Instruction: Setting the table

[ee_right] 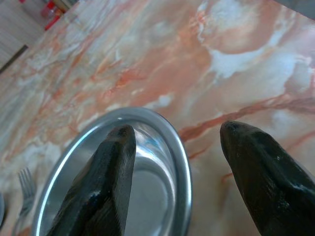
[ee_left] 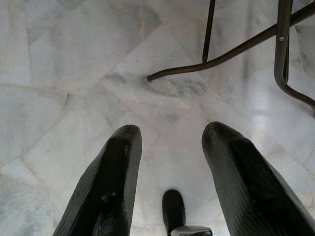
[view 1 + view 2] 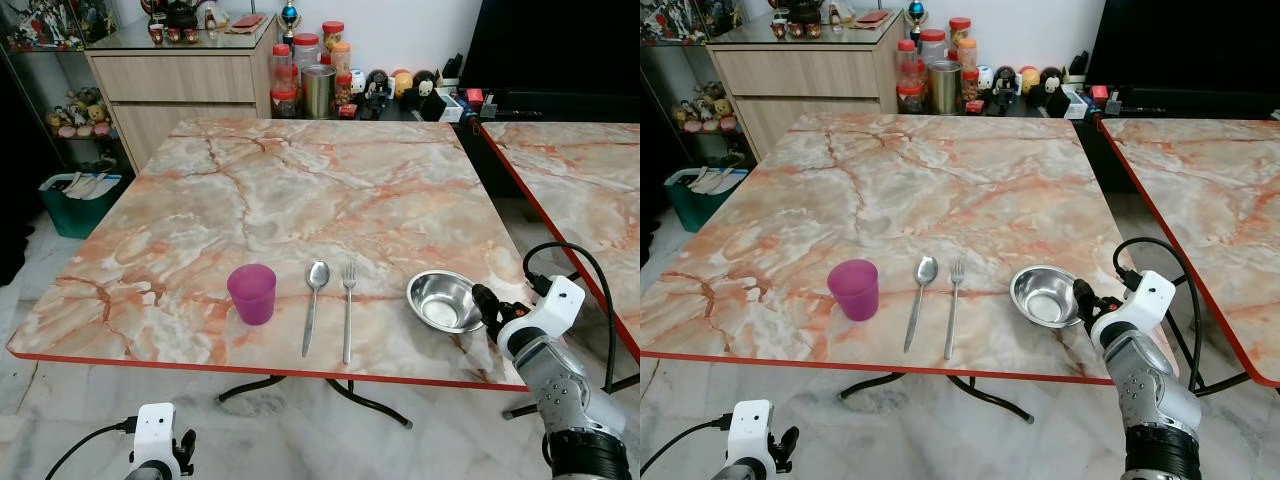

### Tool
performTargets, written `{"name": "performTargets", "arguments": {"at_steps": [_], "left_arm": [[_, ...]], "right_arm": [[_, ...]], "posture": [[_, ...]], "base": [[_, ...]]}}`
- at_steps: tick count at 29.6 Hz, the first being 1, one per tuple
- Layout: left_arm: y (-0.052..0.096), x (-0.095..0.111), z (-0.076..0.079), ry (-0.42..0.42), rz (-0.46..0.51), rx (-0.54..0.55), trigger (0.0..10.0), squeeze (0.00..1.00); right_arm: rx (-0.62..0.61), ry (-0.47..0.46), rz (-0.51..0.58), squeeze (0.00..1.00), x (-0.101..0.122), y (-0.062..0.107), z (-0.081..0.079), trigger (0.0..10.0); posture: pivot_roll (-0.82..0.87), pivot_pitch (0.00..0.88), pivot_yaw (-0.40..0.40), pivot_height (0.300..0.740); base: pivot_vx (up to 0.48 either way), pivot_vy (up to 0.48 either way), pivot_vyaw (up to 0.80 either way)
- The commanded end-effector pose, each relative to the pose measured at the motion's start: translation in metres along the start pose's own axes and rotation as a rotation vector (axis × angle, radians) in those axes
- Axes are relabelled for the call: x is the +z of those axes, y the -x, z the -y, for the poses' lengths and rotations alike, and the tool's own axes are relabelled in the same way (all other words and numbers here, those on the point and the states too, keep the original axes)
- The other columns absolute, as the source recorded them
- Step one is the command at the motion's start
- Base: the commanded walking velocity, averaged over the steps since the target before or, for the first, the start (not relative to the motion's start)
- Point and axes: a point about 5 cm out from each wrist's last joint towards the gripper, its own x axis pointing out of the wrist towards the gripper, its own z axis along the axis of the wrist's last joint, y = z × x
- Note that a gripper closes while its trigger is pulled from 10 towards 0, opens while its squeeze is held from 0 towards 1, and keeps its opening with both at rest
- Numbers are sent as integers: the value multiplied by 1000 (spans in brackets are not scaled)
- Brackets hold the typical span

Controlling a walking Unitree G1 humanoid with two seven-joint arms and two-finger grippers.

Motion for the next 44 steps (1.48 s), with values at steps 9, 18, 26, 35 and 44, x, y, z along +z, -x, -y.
{"name": "performTargets", "arguments": {"at_steps": [9,18,26,35,44], "left_arm": [[-1,3,-1,-32,7,0,10000,0],[-1,3,-1,-37,8,1,10000,0],[0,3,-2,-37,5,3,10000,0],[0,3,-2,-37,6,5,10000,0],[0,3,-2,-39,6,8,10000,0]], "right_arm": [[-20,-81,15,0,3,-5,4,10000],[-9,-109,17,0,4,-7,4,10000],[-2,-109,12,0,4,-9,3,10000],[22,-99,2,0,4,-11,1,10000],[28,-106,7,0,6,-13,1,10000]], "posture": [[-16,82,-17,740],[-14,80,-19,740],[-13,80,-19,740],[-11,78,-19,740],[-11,79,-19,740]], "base": [[0,0,0],[0,0,0],[0,0,0],[0,0,0],[0,0,0]]}}
